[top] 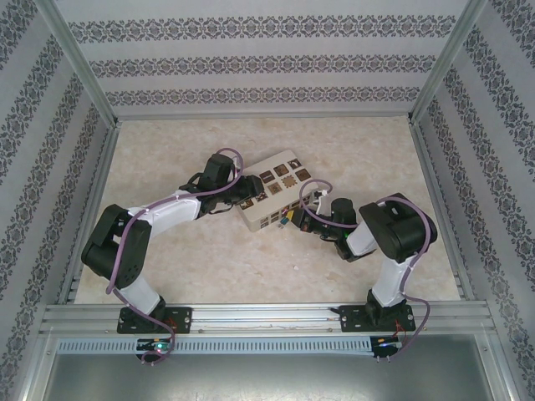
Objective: Unlock the padlock with the key
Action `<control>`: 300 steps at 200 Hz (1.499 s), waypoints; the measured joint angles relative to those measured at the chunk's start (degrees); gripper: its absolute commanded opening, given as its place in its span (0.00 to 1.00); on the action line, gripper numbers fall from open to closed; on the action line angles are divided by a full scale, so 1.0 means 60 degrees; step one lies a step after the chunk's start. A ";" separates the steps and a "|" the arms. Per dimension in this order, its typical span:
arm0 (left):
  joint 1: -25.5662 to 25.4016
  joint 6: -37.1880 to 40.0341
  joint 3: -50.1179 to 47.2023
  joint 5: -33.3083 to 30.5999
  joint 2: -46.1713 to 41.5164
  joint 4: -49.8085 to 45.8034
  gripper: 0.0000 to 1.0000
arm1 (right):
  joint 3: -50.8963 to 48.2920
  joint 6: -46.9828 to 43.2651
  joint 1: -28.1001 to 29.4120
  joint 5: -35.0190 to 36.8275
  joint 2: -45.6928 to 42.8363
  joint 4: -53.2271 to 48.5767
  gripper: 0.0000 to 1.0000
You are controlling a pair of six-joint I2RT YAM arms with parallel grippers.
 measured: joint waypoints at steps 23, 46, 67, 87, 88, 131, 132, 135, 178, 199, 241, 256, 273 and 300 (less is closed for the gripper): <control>0.0000 0.0000 -0.0015 0.0000 0.0000 0.0025 0.44 | -0.0004 0.0525 0.0007 0.0157 0.0277 0.0510 0.00; 0.0000 0.0000 -0.0025 0.0000 -0.0004 0.0036 0.44 | -0.0004 0.0849 0.0007 0.0346 0.0328 0.0692 0.00; 0.0000 0.0000 -0.0033 0.0000 -0.0022 0.0033 0.45 | -0.0015 0.1038 0.0007 0.0565 0.0328 0.0787 0.00; 0.0000 0.0000 -0.0062 0.0000 -0.0044 0.0040 0.45 | -0.0015 0.1224 0.0007 0.0703 0.0328 0.0860 0.00; 0.0000 0.0000 -0.0066 0.0000 -0.0044 0.0040 0.45 | -0.0015 0.1242 0.0007 0.0703 0.0328 0.0860 0.00; 0.0000 -0.0007 -0.0091 0.0000 -0.0058 0.0066 0.45 | -0.0015 0.1701 0.0007 0.0885 0.0324 0.0925 0.00; 0.0000 -0.0007 -0.0091 -0.0004 -0.0058 0.0066 0.45 | -0.0015 0.1701 0.0007 0.0885 0.0328 0.0925 0.00; 0.0000 -0.0011 -0.0098 0.0000 -0.0062 0.0073 0.45 | -0.0015 0.1734 0.0007 0.0889 0.0324 0.0929 0.00; 0.0000 -0.0106 -0.0178 -0.0004 -0.0117 0.0138 0.45 | -0.0015 0.1840 0.0007 0.0987 0.0324 0.0925 0.00; 0.0000 -0.0149 -0.0204 0.0000 -0.0146 0.0146 0.45 | -0.0015 0.1840 -0.0004 0.1031 0.0324 0.0922 0.00; 0.0000 -0.0215 -0.0277 0.0000 -0.0193 0.0208 0.45 | -0.0015 0.1840 -0.0211 0.1166 0.0321 0.0918 0.00; -0.0004 -0.0215 -0.0277 0.0000 -0.0197 0.0208 0.45 | -0.0055 0.1836 -0.0306 0.1177 0.0284 0.0929 0.00; 0.0000 -0.0219 -0.0277 0.0000 -0.0208 0.0208 0.46 | -0.0237 0.1832 -0.0408 0.1198 0.0175 0.0914 0.00; -0.0004 -0.0222 -0.0299 0.0000 -0.0251 0.0204 0.46 | -0.0379 0.1818 -0.0561 0.1198 -0.0047 0.0831 0.00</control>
